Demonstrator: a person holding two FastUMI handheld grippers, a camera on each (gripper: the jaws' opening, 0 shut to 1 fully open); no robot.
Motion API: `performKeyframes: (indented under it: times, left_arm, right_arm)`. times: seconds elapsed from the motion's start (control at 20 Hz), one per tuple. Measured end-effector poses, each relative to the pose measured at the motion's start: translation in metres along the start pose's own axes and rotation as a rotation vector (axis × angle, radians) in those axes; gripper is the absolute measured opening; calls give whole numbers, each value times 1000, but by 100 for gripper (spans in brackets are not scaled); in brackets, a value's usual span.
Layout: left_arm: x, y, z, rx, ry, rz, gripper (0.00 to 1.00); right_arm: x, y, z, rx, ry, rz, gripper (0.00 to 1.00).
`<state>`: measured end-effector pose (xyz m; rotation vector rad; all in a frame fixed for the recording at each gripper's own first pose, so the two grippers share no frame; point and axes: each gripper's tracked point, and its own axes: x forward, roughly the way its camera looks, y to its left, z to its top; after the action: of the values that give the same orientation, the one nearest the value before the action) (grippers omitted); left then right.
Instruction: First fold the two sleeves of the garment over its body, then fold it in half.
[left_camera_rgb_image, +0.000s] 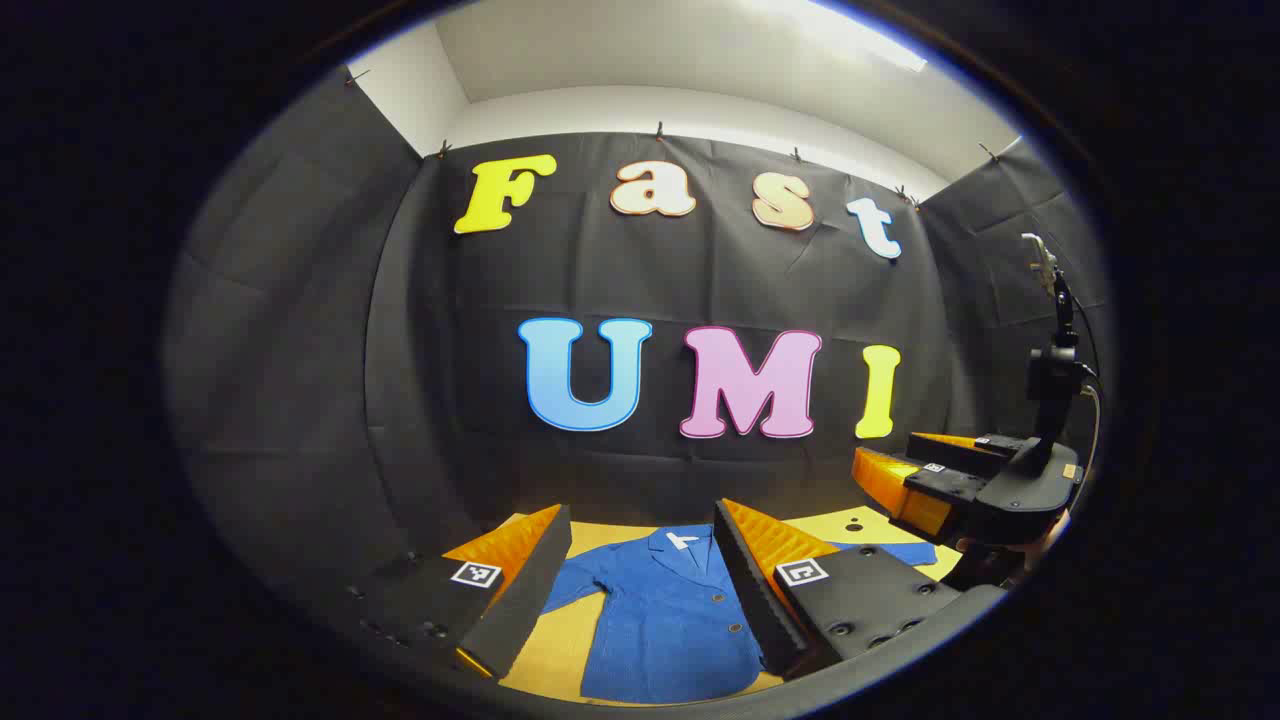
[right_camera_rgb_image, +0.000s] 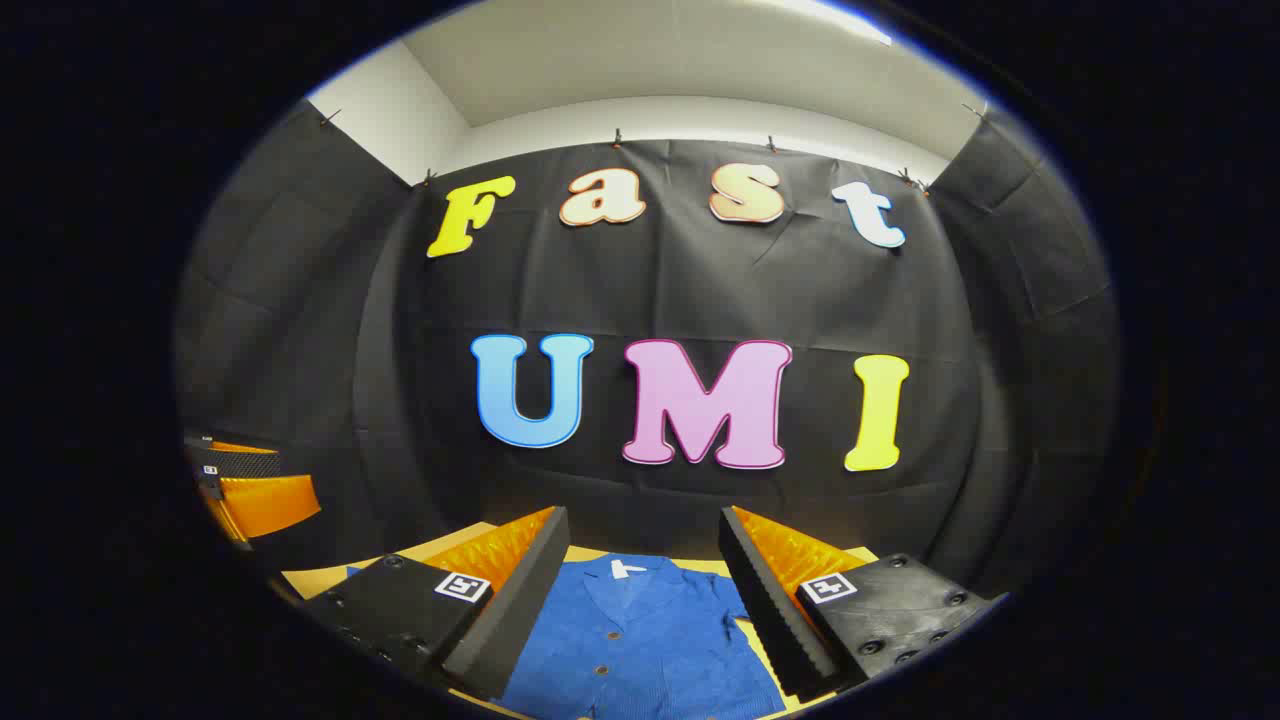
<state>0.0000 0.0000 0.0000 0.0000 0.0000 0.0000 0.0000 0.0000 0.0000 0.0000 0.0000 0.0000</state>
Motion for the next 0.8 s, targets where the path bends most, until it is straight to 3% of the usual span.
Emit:
performKeyframes:
  times: [0.05, 0.2, 0.25, 0.3, 0.35, 0.4, 0.45, 0.5, 0.55, 0.65, 0.75, 0.8]
  left_arm:
    - [1, -2, 1, 0, -3, -6, 82]
    - [4, -8, -2, 1, -5, -26, 82]
    - [5, -9, -3, 5, -2, -36, 82]
    - [7, -11, -6, 13, 2, -49, 82]
    - [9, -11, -9, 27, 9, -60, 82]
    - [10, -10, -14, 44, 20, -68, 82]
    - [10, -9, -17, 55, 31, -77, 82]
    - [12, -8, -19, 60, 40, -87, 82]
    - [14, -8, -21, 59, 44, -91, 82]
    - [20, -13, -22, 43, 45, -97, 82]
    - [30, -26, -21, 22, 42, -103, 82]
    - [34, -35, -18, 11, 34, -110, 82]
  right_arm:
    - [-1, -5, 0, 3, 2, -15, 100]
    - [-9, -19, 1, -3, 8, -46, 92]
    - [-13, -25, 3, -12, 6, -57, 96]
    - [-18, -33, 5, -19, 1, -72, 92]
    - [-23, -41, 5, -23, -2, -87, 96]
    - [-30, -49, 5, -20, 1, -104, 92]
    - [-35, -57, 2, -10, 7, -121, 96]
    - [-42, -64, 0, 2, 17, -133, 92]
    - [-48, -70, -3, 5, 27, -143, 96]
    - [-57, -87, -5, -8, 38, -166, 92]
    - [-62, -101, -7, -5, 42, -186, 96]
    - [-63, -106, -7, -1, 44, -189, 92]
